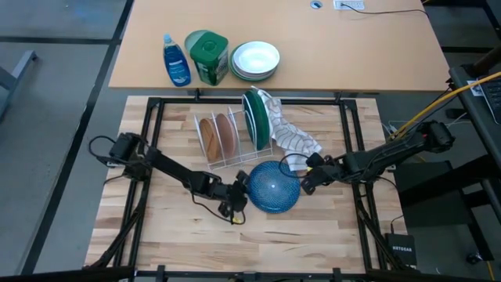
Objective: Sort dishes
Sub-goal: Put the blue plate into the dish rack
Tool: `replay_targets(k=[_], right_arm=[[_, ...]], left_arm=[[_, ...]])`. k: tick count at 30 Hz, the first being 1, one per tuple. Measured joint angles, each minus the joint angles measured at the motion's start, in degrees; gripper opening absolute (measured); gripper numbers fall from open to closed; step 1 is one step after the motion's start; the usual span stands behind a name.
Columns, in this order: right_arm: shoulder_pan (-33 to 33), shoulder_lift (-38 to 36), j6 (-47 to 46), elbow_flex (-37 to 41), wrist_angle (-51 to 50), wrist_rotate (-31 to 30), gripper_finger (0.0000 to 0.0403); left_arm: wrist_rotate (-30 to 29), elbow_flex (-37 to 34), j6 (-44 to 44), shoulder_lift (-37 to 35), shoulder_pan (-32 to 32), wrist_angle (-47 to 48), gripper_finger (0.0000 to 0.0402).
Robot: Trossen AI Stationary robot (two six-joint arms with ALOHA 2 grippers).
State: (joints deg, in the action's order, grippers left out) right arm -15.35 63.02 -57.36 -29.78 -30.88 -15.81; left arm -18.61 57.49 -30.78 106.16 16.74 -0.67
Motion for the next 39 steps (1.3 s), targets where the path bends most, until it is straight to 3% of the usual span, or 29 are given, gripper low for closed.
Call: replay_targets(k=[10, 25, 39], right_arm=[[0.0, 1.6, -5.4, 4.0, 7.6, -0.1, 0.0099], [0.0, 15.8, -6.8, 3.8, 19.3, 2.0, 0.0099], [0.0, 16.5, -3.6, 3.9, 22.6, 4.3, 0.0099]], left_arm=[[-4.1, 0.0, -7.6, 3.2, -0.2, -0.4, 0.0111], [-5.4, -0.1, -15.7, 3.2, -3.4, -2.2, 0.0111], [-5.8, -0.1, -20.2, 3.2, -3.5, -8.5, 0.0111]])
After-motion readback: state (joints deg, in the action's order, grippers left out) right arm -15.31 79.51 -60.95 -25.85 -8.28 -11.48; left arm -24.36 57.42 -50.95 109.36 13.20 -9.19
